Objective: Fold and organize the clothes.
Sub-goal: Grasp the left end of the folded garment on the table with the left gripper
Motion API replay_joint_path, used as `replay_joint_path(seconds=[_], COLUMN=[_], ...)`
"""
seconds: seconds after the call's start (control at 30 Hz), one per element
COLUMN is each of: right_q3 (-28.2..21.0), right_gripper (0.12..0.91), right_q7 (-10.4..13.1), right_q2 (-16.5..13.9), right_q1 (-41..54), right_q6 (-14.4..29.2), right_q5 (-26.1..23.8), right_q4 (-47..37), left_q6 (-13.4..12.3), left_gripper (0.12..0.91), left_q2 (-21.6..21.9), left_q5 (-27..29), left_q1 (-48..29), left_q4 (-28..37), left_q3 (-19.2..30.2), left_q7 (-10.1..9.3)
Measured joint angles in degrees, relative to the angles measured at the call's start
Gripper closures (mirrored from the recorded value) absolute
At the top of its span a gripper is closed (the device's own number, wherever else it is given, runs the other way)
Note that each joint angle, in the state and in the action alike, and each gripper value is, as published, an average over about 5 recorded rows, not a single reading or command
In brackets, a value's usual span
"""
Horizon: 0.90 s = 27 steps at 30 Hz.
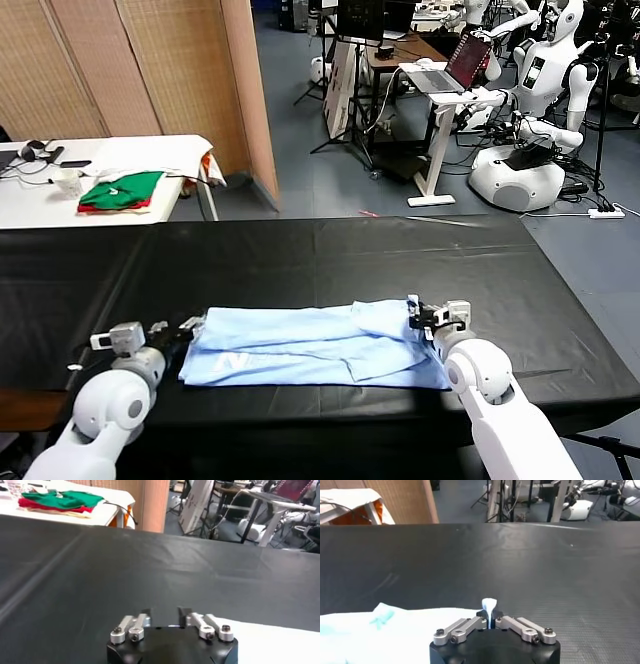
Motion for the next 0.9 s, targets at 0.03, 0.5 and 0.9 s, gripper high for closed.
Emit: replay_joint_path(seconds=[0.03, 0.5, 0.9], right_q3=[0.01, 0.07, 0.30], right_gripper=[0.848, 0.848, 0.848], right_q7=[0.00, -0.01, 0.29], right_q2=[0.00, 0.07, 0.72], right_q1=[-0.04, -0.09, 0.05], right_q6=[-0.01, -0.33, 0.45], right_q5=[-0.03, -0.21, -1.42], right_q4=[0.03, 0.48, 0.00], left_q6=[-0.03, 0.05, -0.07], left_gripper=[0.133, 0.273, 0.876], left_q2=[-0.12, -1.45, -1.32], left_q5=[-0.07, 2.24, 4.41], left_q1=[-0.33, -5.04, -4.07], left_q4=[0.22, 4.81, 4.35], left_q3=[0.26, 5.25, 5.48], left_q7=[0.14, 0.72, 0.63])
